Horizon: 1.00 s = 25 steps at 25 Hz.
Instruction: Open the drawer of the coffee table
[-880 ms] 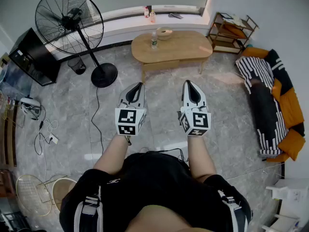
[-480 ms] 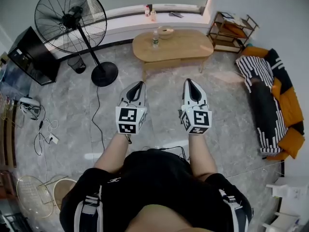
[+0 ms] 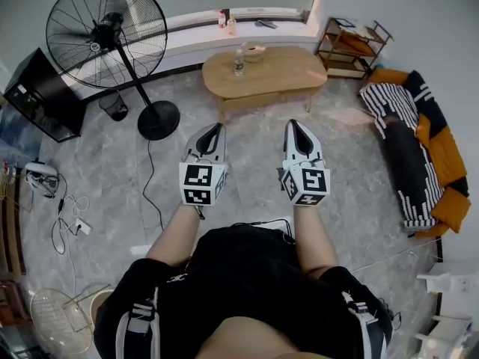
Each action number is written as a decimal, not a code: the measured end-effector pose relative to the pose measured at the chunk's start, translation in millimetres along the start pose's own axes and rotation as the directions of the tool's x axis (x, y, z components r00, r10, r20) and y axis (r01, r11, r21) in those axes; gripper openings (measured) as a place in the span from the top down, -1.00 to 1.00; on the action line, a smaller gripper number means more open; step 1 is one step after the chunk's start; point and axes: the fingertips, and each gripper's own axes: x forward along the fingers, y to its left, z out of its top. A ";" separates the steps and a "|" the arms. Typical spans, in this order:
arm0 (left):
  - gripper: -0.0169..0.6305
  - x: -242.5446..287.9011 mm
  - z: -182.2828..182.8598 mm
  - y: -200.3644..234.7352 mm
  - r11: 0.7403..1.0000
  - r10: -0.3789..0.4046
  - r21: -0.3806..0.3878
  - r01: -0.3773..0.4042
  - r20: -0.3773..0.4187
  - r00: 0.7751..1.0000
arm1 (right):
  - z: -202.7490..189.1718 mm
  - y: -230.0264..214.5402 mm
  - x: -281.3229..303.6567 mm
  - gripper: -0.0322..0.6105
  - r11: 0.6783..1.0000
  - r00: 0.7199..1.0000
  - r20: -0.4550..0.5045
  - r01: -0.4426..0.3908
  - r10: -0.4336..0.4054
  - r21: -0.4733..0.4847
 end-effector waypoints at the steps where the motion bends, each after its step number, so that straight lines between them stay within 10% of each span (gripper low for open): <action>1: 0.87 -1.8 -0.3 6.4 1.000 -0.005 0.000 0.005 0.005 1.000 | 0.3 6.4 1.9 0.85 1.000 1.000 0.000 0.003 -0.003 -0.004; 25: 0.87 51.8 16.5 54.2 0.997 -0.007 0.076 -0.001 0.100 0.995 | 5.1 -3.5 72.6 0.85 0.996 0.997 0.072 0.003 0.004 -0.086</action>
